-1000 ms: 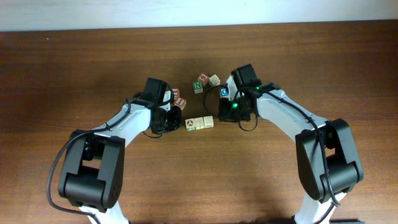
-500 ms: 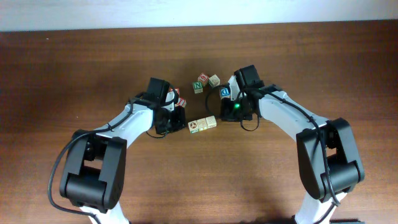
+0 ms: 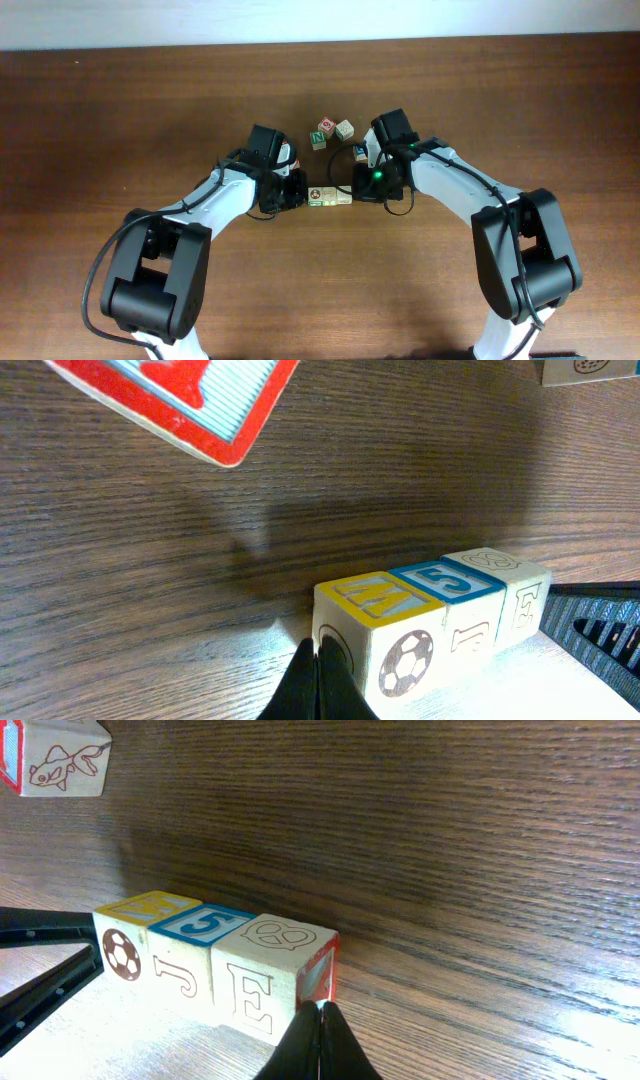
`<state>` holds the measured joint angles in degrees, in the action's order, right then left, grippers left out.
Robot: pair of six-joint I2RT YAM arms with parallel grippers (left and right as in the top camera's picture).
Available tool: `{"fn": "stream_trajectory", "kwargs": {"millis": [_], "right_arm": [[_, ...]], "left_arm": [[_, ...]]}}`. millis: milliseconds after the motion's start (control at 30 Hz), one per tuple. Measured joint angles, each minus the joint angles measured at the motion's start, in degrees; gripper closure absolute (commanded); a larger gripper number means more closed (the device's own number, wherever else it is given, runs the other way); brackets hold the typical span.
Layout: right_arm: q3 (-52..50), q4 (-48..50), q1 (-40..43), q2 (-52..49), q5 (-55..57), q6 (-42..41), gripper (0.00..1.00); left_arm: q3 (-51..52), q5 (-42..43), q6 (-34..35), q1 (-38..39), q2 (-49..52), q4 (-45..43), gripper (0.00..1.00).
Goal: Rotate 3 blocks
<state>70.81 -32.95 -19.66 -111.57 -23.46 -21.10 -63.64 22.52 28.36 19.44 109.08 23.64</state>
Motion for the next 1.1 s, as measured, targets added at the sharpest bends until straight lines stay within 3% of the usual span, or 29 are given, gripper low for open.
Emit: {"fn": "stream_trajectory", "kwargs": {"millis": [300, 500, 1100], "right_arm": [[0.00, -0.85, 0.20, -0.04, -0.24, -1.44, 0.96], [0.00, -0.92, 0.46, -0.04, -0.20, -1.42, 0.96], [-0.31, 0.26, -0.33, 3.91, -2.45, -1.40, 0.96]], "left_arm": [[0.00, 1.14, -0.28, -1.42, 0.00, -0.61, 1.00], [0.00, 4.35, -4.76, -1.57, 0.00, -1.46, 1.00], [0.00, 3.41, -5.01, -2.27, 0.00, -1.40, 1.00]]}}
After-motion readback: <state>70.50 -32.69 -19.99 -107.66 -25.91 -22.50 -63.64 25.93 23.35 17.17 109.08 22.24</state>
